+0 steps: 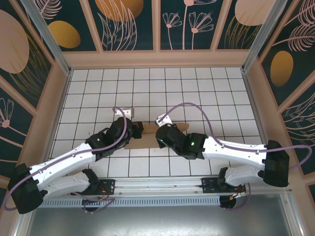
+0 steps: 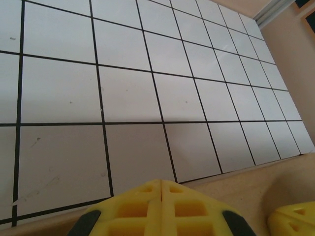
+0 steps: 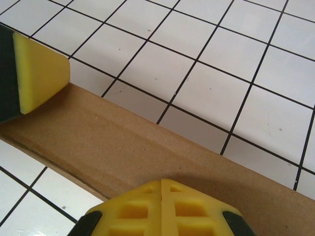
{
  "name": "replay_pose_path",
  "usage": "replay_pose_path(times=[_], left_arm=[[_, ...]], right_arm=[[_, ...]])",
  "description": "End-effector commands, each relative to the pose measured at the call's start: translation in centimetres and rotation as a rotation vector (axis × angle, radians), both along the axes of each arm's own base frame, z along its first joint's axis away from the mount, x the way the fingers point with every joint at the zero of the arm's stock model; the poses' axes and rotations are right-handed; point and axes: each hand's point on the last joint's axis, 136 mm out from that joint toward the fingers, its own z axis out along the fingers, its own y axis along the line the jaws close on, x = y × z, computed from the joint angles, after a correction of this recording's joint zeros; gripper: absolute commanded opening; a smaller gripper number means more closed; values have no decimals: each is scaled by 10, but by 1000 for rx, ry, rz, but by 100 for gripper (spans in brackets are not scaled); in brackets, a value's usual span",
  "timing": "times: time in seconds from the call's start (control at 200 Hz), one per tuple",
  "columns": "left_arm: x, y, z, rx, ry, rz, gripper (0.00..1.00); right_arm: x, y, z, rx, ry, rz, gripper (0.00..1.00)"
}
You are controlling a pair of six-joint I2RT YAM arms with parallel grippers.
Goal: Fold the paper box
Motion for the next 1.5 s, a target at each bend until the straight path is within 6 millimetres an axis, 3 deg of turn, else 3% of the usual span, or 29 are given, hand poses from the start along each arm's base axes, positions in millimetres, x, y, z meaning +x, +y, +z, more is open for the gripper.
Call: replay_pose_path(times=[0.0,0.105,0.19,0.3,0.405,0.525,0.661,1.001,1.161,1.281,1.491], left_arm=[[-1,7,-7,11,16,20,0],[0,7,-13,35,30,22,0],[1,6,-15,44,36,23,0],[0,8,-20,51,42,29,0],[-2,10,-28,59,49,29,0],[-1,12,-28,69,40,29,0],[-1,11,-29,77,41,25,0],[-3,13,-33,85,47,24,0],[-3,14,-34,83,47,27,0],[-4,14,-35,86,50,25,0],[-3,14,-36,91,49,23,0]], right_arm=[[-9,-3,-23,-53,53,14,0],[-8,0,-10,-28,45,22,0],[-5,3,15,27,35,25,1],[0,1,48,126,52,41,26],[3,-4,62,208,140,66,47],[10,-25,58,223,255,15,56],[18,-53,47,219,390,-71,58],[41,-110,20,205,499,-321,65],[42,-111,22,248,504,-274,68],[41,-107,23,283,514,-234,79],[46,-111,7,269,543,-251,78]])
